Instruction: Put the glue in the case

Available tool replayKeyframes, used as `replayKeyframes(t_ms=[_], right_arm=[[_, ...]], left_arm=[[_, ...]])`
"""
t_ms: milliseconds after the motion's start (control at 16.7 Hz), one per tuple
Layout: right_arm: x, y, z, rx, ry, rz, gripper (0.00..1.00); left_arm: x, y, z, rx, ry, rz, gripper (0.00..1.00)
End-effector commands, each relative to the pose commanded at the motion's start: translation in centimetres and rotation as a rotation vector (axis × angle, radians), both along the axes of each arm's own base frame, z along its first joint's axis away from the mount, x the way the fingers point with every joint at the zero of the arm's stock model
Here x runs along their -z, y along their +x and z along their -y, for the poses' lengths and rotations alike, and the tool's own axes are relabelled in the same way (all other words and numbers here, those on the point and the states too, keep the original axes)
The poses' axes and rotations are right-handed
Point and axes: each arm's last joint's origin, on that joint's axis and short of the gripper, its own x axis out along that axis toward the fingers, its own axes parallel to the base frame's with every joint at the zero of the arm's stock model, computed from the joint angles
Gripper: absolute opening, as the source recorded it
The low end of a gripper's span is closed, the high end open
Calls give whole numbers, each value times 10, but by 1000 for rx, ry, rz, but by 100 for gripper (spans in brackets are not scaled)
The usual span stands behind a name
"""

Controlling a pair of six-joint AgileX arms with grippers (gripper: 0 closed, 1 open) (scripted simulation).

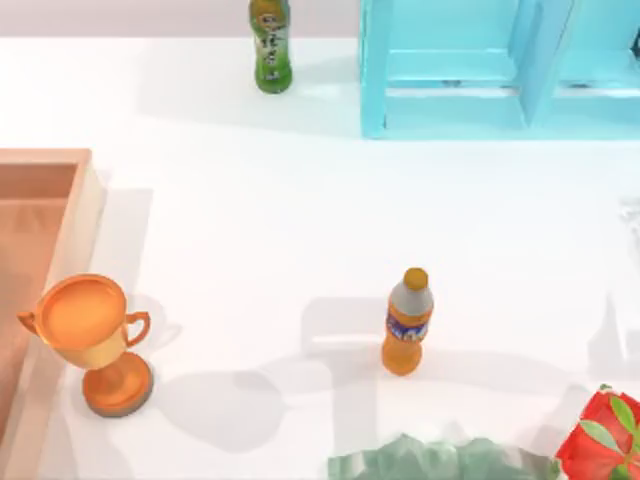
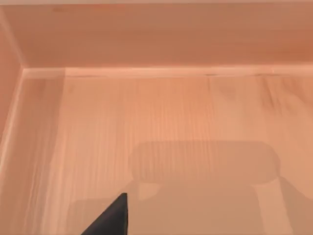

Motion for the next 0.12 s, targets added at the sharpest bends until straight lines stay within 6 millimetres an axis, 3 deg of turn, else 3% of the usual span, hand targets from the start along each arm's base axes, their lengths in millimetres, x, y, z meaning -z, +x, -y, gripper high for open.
replayKeyframes(t_ms=[120], right_arm=[[0,0,0,0,0,0,100]], left_arm=[[0,0,0,0,0,0,100]])
